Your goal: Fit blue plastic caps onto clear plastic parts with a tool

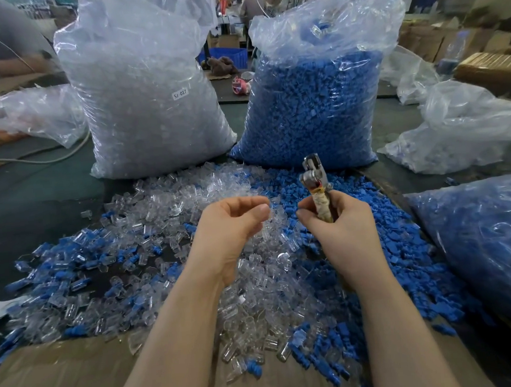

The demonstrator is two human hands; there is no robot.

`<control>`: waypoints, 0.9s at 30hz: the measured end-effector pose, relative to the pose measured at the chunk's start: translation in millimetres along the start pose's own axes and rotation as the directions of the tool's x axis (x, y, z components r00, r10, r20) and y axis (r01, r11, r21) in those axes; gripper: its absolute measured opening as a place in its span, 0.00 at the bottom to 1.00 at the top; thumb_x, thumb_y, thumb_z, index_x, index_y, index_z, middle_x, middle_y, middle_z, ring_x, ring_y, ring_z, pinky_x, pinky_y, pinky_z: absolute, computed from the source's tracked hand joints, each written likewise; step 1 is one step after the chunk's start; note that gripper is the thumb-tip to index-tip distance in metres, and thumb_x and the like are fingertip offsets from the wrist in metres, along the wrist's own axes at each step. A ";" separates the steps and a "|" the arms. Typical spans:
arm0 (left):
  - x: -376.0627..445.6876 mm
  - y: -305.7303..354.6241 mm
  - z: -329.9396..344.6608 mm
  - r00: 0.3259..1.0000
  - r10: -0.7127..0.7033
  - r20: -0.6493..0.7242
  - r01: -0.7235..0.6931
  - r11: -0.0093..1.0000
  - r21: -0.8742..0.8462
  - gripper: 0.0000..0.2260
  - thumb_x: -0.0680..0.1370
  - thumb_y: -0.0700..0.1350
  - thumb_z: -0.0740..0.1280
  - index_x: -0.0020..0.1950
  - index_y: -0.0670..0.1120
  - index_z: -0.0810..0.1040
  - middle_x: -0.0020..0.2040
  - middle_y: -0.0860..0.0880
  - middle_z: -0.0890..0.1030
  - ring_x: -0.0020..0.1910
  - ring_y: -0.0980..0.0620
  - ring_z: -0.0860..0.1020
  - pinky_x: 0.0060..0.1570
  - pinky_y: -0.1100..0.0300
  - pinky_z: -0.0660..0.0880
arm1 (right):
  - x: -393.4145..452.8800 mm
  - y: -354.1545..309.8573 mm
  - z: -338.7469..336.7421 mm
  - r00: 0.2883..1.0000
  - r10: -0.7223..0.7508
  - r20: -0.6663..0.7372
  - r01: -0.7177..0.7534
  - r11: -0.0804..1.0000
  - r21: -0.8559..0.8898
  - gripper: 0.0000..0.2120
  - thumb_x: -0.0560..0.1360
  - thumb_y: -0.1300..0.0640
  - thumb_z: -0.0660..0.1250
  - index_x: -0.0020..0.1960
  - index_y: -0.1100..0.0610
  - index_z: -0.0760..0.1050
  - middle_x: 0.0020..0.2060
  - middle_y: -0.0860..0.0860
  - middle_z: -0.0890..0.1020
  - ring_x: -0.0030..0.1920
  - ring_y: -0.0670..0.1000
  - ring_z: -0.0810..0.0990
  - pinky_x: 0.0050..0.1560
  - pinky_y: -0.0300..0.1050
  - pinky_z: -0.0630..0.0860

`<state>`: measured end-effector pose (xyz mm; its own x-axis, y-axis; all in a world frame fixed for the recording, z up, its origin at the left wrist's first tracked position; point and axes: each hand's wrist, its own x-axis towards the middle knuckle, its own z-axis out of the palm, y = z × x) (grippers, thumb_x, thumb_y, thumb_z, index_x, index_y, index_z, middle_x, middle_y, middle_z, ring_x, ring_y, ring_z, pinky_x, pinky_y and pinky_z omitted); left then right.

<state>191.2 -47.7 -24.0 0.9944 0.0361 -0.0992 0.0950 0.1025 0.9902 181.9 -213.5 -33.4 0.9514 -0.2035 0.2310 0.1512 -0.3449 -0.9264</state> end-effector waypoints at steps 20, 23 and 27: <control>-4.2 -0.8 17.8 0.959 0.234 -0.162 -0.203 0.960 0.191 0.08 0.71 0.38 0.74 0.35 0.50 0.80 0.32 0.54 0.82 0.36 0.54 0.80 0.43 0.56 0.80 | -3.3 -4.5 9.9 0.992 -0.124 0.006 0.124 0.991 0.044 0.07 0.73 0.58 0.73 0.42 0.49 0.78 0.32 0.38 0.81 0.31 0.39 0.76 0.33 0.29 0.70; -4.9 -0.8 19.7 0.966 0.206 -0.158 -0.190 0.976 0.110 0.09 0.72 0.35 0.72 0.37 0.48 0.80 0.31 0.53 0.82 0.36 0.53 0.81 0.42 0.57 0.80 | -3.5 -3.9 10.9 0.992 -0.122 -0.023 0.123 0.991 0.048 0.07 0.73 0.58 0.73 0.42 0.48 0.78 0.32 0.38 0.81 0.31 0.39 0.76 0.32 0.30 0.70; -6.3 0.1 22.7 0.988 0.122 -0.092 -0.131 0.988 -0.088 0.07 0.74 0.32 0.70 0.40 0.43 0.78 0.30 0.51 0.82 0.35 0.54 0.83 0.38 0.63 0.79 | -2.9 -2.4 11.8 0.992 -0.094 -0.082 0.098 0.994 0.044 0.05 0.73 0.56 0.73 0.42 0.48 0.78 0.34 0.40 0.81 0.32 0.41 0.77 0.35 0.38 0.72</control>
<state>186.0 -70.6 -21.0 0.9901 0.1396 0.0142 -0.0400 0.1841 0.9821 181.9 -201.3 -35.3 0.9077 -0.2450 0.3406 0.2549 -0.3228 -0.9115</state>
